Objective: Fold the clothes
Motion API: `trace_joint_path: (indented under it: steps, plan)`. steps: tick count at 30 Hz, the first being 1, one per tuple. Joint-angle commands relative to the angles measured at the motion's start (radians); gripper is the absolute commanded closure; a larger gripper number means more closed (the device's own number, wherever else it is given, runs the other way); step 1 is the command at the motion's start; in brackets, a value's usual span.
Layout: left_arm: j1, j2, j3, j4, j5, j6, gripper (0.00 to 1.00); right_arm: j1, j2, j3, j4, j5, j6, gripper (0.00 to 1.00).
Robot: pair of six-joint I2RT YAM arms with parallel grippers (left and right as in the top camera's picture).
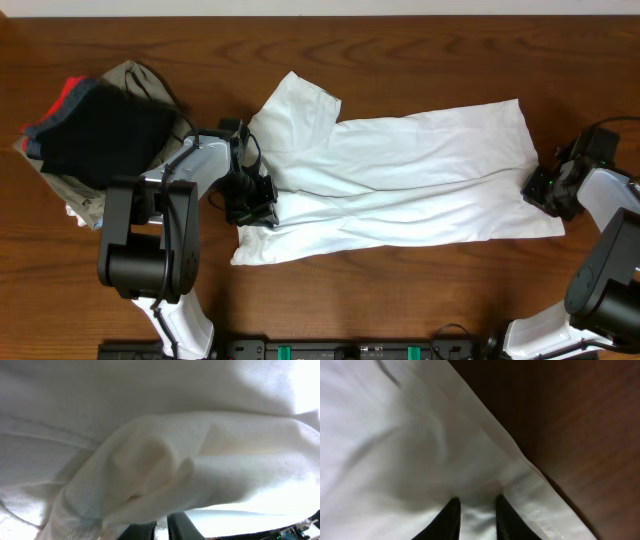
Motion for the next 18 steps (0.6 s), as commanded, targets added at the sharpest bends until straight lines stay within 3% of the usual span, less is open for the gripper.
trace_joint_path:
  steps: [1, 10, 18]
  plan:
    - [0.007, 0.019, -0.01, 0.033, -0.068, 0.017, 0.87, 0.009, 0.042, -0.033, -0.021, 0.006, 0.0, 0.76]
    - [0.007, 0.019, -0.009, 0.014, -0.069, 0.021, 0.83, 0.001, 0.051, -0.088, -0.209, 0.293, 0.166, 0.8]
    - [0.007, 0.019, -0.01, -0.075, -0.069, 0.021, 0.83, -0.042, 0.051, -0.097, -0.257, 0.297, 0.189, 0.83]
